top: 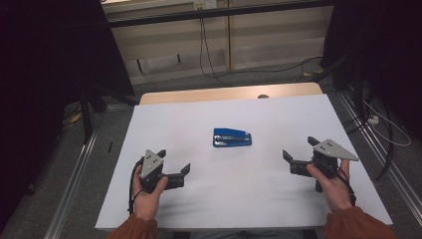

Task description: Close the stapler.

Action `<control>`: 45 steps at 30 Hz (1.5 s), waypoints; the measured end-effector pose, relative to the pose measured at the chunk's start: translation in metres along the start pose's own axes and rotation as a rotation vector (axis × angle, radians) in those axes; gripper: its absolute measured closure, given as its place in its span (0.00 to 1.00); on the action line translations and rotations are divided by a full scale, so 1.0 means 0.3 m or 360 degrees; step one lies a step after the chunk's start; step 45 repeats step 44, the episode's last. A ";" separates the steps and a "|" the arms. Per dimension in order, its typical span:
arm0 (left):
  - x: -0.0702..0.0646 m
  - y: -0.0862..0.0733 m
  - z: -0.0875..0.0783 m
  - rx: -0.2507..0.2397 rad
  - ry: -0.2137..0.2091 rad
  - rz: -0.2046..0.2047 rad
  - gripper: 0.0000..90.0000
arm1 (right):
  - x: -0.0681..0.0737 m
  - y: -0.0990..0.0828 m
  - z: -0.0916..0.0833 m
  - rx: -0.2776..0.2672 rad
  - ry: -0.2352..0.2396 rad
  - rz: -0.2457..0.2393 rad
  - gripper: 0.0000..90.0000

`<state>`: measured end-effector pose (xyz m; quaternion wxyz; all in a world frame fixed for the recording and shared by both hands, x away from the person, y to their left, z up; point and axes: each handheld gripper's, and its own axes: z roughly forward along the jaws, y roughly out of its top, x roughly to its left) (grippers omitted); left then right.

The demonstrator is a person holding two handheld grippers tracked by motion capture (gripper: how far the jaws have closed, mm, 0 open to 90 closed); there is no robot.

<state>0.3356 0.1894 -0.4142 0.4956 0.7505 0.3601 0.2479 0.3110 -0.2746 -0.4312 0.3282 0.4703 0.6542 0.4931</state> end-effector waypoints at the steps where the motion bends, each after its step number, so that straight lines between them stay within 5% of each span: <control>1: 0.001 -0.004 -0.005 0.0010 0.0002 0.0004 0.04 | -0.002 -0.003 -0.006 0.0003 0.0001 -0.0003 0.03; 29: -0.001 -0.071 -0.139 0.0019 0.0115 -0.0100 0.04 | 0.013 -0.084 -0.152 -0.0009 -0.0109 0.0035 0.00; 40: 0.011 -0.066 -0.126 -0.0006 0.0112 -0.0136 0.04 | 0.019 -0.082 -0.132 -0.0046 -0.0096 0.0026 0.01; 45: 0.016 -0.061 -0.122 -0.0020 0.0188 -0.0174 0.04 | 0.021 -0.081 -0.128 -0.0044 -0.0092 0.0009 0.01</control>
